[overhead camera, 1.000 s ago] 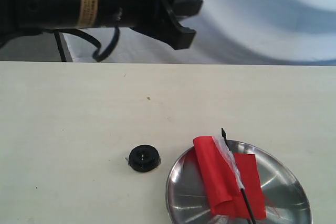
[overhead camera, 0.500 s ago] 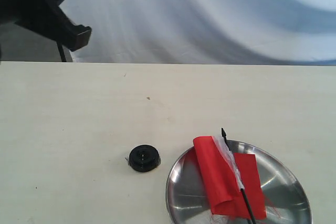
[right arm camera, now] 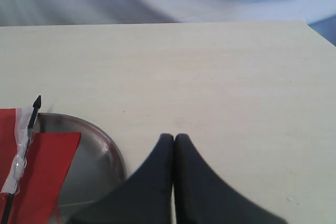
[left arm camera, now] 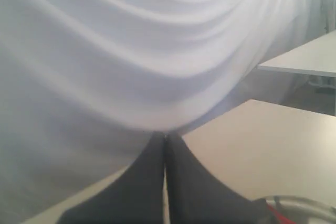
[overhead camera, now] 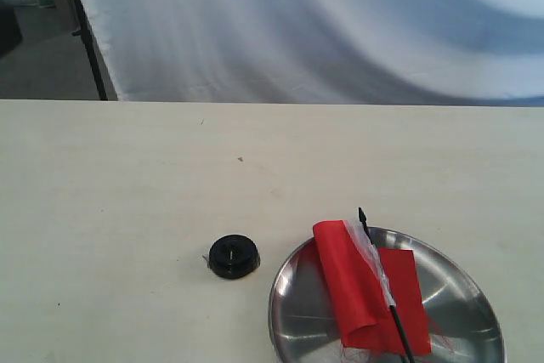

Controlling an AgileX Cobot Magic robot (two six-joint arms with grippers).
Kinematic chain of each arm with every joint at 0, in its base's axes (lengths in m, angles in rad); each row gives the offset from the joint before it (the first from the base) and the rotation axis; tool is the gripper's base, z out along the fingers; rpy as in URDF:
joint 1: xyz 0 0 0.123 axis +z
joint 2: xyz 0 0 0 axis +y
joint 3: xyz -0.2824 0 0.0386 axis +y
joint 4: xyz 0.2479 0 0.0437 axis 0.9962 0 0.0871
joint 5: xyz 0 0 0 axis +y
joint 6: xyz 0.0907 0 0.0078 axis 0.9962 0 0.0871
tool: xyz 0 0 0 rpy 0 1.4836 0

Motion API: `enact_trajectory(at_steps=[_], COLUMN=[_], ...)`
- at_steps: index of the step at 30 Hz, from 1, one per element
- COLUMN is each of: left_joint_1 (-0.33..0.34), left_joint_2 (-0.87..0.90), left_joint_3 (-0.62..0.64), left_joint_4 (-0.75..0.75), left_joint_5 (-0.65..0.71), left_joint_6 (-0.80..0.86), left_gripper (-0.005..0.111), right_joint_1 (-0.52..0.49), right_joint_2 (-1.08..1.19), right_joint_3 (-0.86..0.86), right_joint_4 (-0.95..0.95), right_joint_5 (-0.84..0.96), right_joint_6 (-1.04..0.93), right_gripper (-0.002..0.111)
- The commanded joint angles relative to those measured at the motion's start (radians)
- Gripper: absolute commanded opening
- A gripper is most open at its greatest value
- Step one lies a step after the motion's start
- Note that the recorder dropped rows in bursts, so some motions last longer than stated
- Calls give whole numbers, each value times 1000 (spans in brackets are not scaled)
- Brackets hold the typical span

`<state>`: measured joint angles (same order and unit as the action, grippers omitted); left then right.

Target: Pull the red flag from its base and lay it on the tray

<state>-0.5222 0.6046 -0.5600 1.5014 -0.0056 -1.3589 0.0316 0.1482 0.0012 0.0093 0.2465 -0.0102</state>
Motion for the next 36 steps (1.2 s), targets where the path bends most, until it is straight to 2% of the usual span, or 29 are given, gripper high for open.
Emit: enact_trajectory(at_steps=[1, 6, 10, 14, 17, 23, 25, 28, 31, 36], left_joint_1=[0, 0, 0, 0, 0, 0, 0, 0, 0, 0], left_joint_2=[-43, -45, -45, -45, -45, -45, -45, -45, -45, -45], left_joint_3=[116, 193, 213, 214, 216, 216, 216, 216, 216, 216], left_joint_4=[-14, -16, -16, -35, -38, -38, -45, -131, -282, -404], left_joint_5=[-10, -28, -190, -283, -329, -335, -354, -393, -430, -408], left_joint_6=[-69, -161, -213, -235, -319, -492, -591, -775, -775, -775], left_gripper=[0, 0, 0, 0, 0, 0, 0, 0, 0, 0], right_joint_1=[-3, -3, -3, -3, -3, -3, -3, -3, -3, -3], right_joint_2=[-4, -4, -4, -4, -4, -4, -4, -4, -4, -4], right_joint_3=[-1, -1, -1, -1, -1, -1, -1, -1, -1, -1], right_joint_4=[-3, -3, -3, -3, -3, -3, -3, -3, -3, -3], right_joint_5=[6, 6, 6, 6, 6, 6, 6, 6, 6, 6], right_joint_6=[-3, -3, -3, -3, -3, -3, -3, -3, -3, -3], right_gripper=[0, 0, 0, 0, 0, 0, 0, 0, 0, 0])
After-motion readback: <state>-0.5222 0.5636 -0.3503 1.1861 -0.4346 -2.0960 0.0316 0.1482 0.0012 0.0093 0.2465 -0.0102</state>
